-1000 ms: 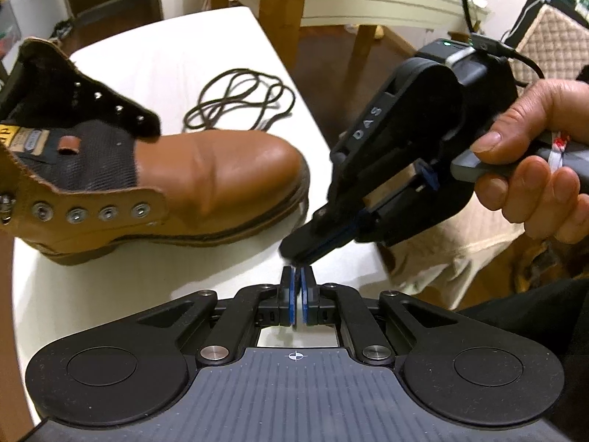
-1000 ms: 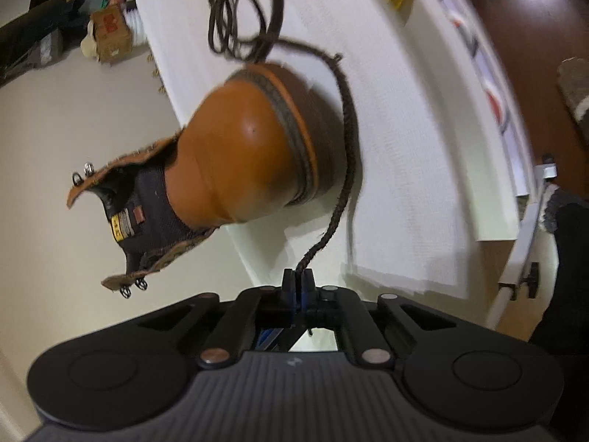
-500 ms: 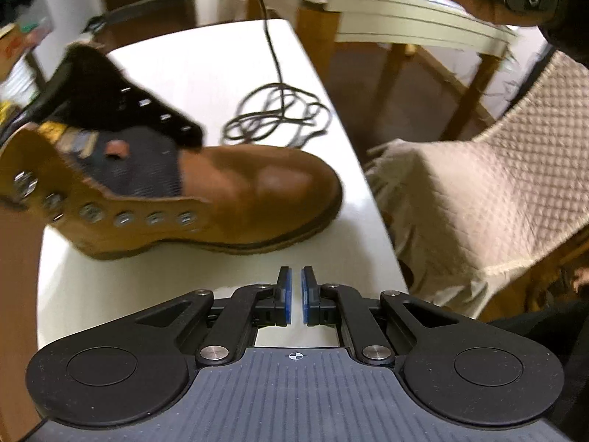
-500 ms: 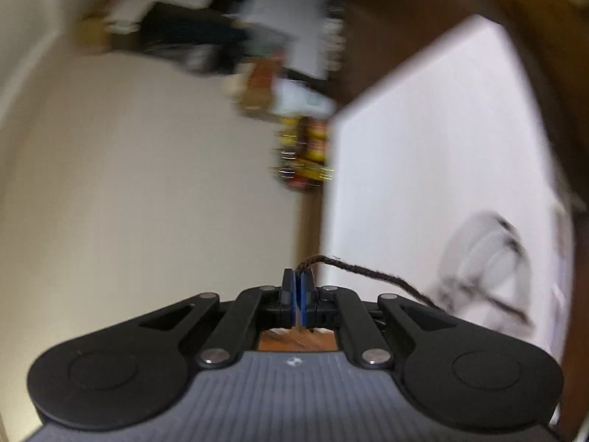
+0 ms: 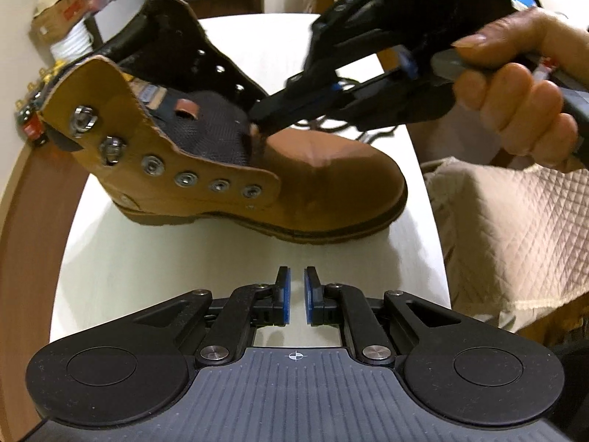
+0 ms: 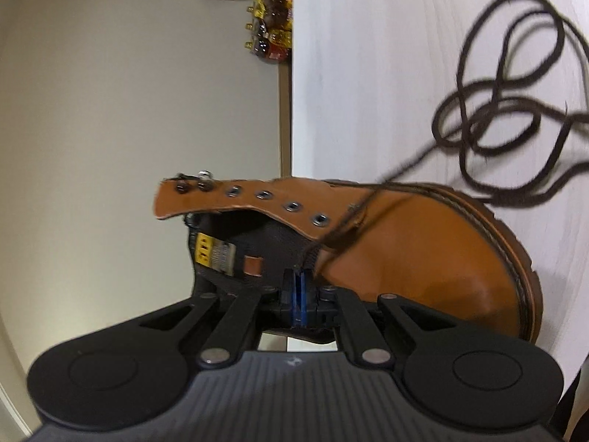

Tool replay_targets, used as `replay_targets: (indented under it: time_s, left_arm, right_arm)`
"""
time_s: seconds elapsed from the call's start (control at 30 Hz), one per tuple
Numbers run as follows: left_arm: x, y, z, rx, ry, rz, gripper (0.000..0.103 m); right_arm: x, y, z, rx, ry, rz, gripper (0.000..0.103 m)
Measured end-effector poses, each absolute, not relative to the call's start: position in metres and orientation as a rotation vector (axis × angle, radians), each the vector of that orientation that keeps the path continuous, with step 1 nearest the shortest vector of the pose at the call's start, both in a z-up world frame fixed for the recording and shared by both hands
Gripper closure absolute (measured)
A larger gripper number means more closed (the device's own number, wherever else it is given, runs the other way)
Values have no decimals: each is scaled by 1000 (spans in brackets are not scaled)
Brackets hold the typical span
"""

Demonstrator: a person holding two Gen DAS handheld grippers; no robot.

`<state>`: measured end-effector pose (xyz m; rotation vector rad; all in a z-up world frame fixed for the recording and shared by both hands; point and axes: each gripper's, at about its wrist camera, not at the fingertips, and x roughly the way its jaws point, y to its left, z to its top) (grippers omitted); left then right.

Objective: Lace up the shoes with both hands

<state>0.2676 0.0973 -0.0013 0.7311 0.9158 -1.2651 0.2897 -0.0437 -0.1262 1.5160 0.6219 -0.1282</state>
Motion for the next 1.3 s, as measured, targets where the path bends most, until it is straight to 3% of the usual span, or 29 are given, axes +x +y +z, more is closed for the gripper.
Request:
replay_targets:
  time_s: [0.2, 0.33, 0.77, 0.8, 0.9, 1.13, 1.2, 1.3]
  left_arm:
    - [271, 96, 0, 730, 890, -1243, 94]
    - [274, 94, 1, 734, 860, -1224, 82]
    - [281, 83, 3, 755, 773, -1198, 82]
    - [280, 82, 3, 760, 768, -1203, 83]
    - [280, 76, 3, 770, 758, -1215, 99]
    - [278, 99, 6, 787, 791, -1162, 101]
    - [278, 128, -4, 840, 871, -1105, 101]
    - [278, 178, -20, 944, 994, -1009, 101]
  right_arm:
    - [288, -34, -125, 1515, 653, -93, 100]
    - [293, -30, -124, 1490, 686, -81, 100]
    - [305, -16, -115, 1379, 758, -44, 100]
    - [306, -16, -115, 1381, 758, -44, 100]
    - [307, -15, -115, 1380, 756, -44, 100]
    - [306, -16, -108, 1380, 758, -58, 95]
    - [300, -16, -103, 1366, 758, -81, 89]
    - [276, -20, -95, 1341, 726, -141, 88]
